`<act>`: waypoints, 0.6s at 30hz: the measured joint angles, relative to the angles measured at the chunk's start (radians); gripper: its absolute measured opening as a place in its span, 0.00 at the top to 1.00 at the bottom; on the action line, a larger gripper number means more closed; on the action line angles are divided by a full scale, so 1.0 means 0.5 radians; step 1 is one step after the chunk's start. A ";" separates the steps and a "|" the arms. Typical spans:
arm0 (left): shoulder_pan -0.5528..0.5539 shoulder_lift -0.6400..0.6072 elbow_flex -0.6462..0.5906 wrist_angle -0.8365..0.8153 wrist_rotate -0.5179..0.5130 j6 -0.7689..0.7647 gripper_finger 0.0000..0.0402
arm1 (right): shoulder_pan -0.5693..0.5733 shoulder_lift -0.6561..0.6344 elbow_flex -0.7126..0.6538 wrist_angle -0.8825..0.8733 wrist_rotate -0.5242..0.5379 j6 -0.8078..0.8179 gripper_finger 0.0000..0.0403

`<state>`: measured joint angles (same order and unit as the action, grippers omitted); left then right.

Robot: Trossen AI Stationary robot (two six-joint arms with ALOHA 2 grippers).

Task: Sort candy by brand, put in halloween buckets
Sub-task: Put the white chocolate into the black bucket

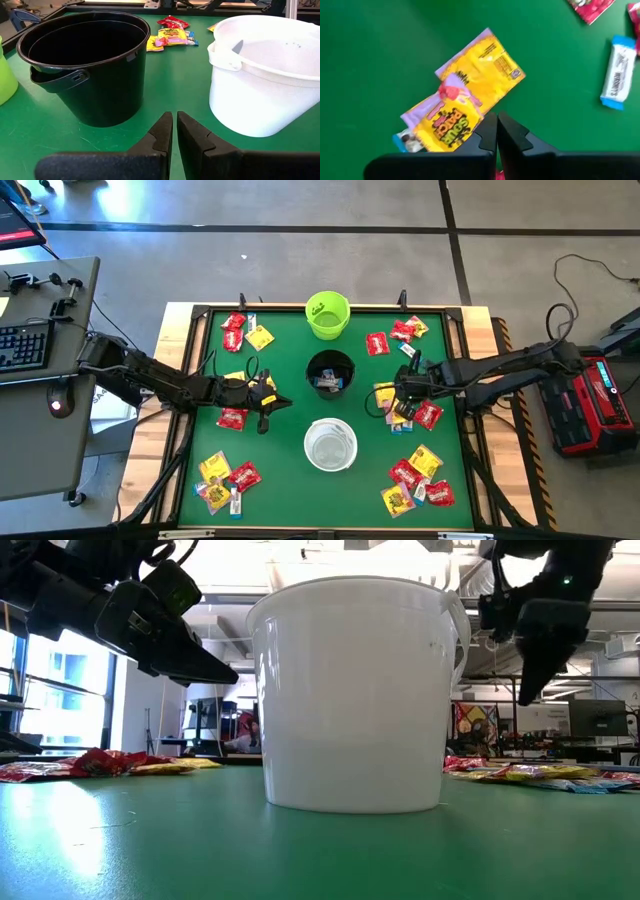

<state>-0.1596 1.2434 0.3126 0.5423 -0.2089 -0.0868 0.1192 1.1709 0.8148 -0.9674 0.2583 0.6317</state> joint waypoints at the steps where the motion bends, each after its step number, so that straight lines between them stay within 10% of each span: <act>1: 0.000 0.000 0.000 -0.001 -0.001 0.000 0.96 | 0.003 0.000 -0.011 0.009 -0.020 0.025 1.00; 18: 0.000 0.000 0.000 -0.008 0.000 0.001 0.96 | -0.128 0.000 -0.506 0.288 -0.199 0.057 0.71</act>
<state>-0.1596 1.2434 0.3126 0.5385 -0.2089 -0.0864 0.0555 1.1709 0.5618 -0.8233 0.1589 0.6602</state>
